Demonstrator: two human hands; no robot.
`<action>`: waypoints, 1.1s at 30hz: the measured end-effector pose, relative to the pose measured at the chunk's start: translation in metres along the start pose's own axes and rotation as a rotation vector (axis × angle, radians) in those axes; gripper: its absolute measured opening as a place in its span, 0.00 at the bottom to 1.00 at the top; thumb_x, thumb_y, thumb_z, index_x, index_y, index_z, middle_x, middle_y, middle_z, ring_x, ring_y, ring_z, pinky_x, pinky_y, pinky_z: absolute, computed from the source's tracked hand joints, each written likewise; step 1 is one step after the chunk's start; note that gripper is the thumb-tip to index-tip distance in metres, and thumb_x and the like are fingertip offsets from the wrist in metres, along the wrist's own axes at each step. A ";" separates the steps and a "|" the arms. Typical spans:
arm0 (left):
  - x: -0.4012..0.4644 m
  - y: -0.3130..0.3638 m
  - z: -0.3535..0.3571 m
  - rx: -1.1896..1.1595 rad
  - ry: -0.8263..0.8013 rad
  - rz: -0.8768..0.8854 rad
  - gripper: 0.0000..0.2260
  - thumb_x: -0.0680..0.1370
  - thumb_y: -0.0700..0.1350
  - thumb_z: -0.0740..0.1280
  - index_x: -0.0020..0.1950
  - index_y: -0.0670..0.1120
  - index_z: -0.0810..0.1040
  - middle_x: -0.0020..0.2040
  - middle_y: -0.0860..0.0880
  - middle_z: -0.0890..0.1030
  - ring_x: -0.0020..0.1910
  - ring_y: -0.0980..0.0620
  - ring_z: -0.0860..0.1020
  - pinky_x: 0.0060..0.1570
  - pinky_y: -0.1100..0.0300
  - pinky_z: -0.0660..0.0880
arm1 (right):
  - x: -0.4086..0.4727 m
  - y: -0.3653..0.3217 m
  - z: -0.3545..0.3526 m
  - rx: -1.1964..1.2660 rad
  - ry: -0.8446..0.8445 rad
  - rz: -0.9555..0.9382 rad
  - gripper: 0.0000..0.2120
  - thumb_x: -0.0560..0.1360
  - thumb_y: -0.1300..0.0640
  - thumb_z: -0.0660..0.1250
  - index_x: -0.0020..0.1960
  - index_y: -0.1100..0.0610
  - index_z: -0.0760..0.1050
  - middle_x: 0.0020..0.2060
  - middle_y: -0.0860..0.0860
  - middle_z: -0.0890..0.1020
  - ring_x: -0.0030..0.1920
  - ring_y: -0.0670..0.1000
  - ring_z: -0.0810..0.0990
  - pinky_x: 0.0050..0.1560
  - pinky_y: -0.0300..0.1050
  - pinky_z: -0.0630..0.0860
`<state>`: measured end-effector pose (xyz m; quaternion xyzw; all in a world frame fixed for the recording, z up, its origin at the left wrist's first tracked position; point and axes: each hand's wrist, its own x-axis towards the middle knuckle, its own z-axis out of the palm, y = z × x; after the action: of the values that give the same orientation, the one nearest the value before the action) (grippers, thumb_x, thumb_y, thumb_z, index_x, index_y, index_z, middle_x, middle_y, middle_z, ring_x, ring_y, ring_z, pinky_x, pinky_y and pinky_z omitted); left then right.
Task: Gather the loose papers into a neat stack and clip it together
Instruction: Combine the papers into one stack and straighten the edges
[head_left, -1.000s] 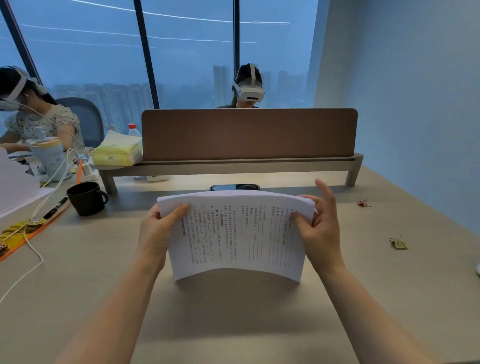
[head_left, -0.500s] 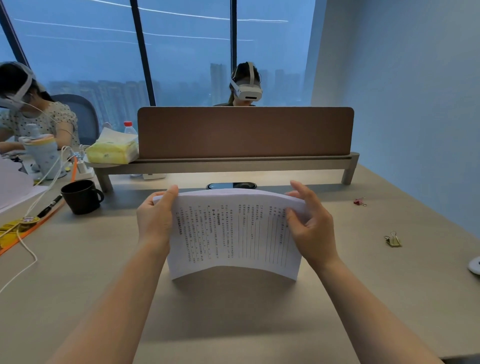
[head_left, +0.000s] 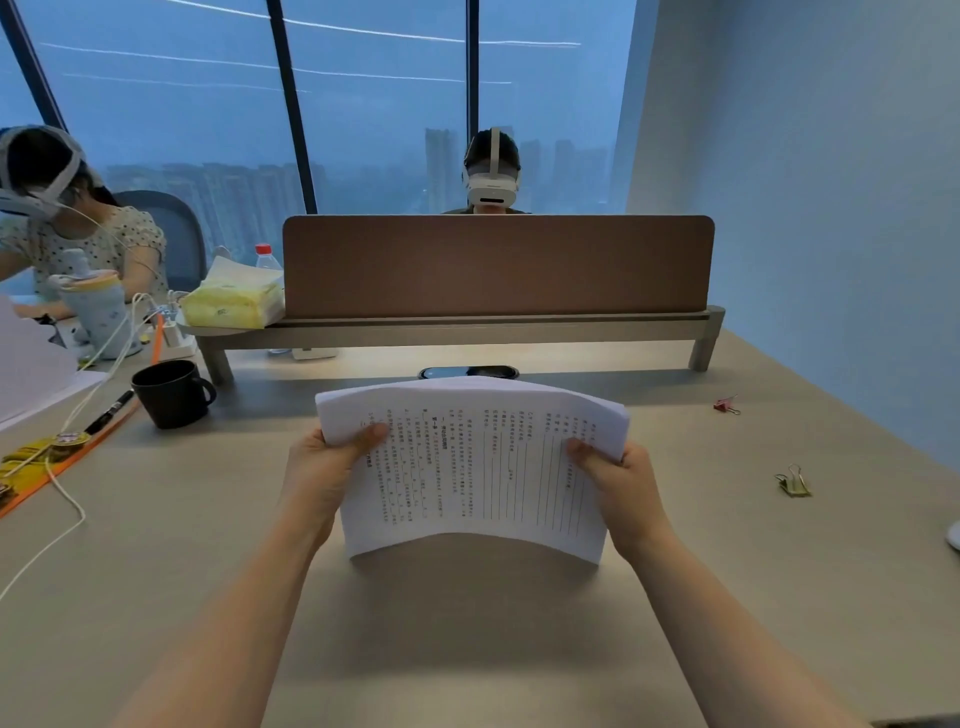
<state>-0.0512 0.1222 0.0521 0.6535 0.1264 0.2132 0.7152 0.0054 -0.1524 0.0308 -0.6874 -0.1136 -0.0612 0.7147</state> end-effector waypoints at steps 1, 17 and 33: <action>0.000 0.002 0.000 -0.011 -0.007 0.011 0.06 0.73 0.39 0.72 0.47 0.48 0.81 0.46 0.46 0.83 0.46 0.45 0.79 0.42 0.51 0.76 | 0.001 -0.003 0.000 0.007 0.003 -0.012 0.08 0.69 0.51 0.67 0.43 0.54 0.80 0.41 0.53 0.83 0.41 0.54 0.79 0.42 0.51 0.75; 0.009 -0.013 -0.037 -0.059 -0.336 -0.015 0.33 0.51 0.54 0.85 0.55 0.47 0.83 0.54 0.43 0.85 0.52 0.43 0.84 0.45 0.51 0.82 | 0.008 0.006 -0.011 0.163 -0.169 0.069 0.12 0.66 0.58 0.72 0.49 0.56 0.82 0.46 0.54 0.86 0.45 0.56 0.85 0.44 0.53 0.82; 0.004 -0.022 -0.021 0.068 -0.066 -0.094 0.11 0.67 0.41 0.79 0.47 0.45 0.83 0.42 0.50 0.87 0.47 0.44 0.84 0.48 0.47 0.80 | 0.006 0.019 0.002 -0.103 0.005 0.142 0.06 0.73 0.67 0.70 0.39 0.60 0.79 0.37 0.52 0.80 0.40 0.54 0.76 0.42 0.48 0.73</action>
<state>-0.0545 0.1413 0.0280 0.6775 0.1402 0.1533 0.7055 0.0154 -0.1495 0.0137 -0.7294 -0.0595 -0.0176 0.6812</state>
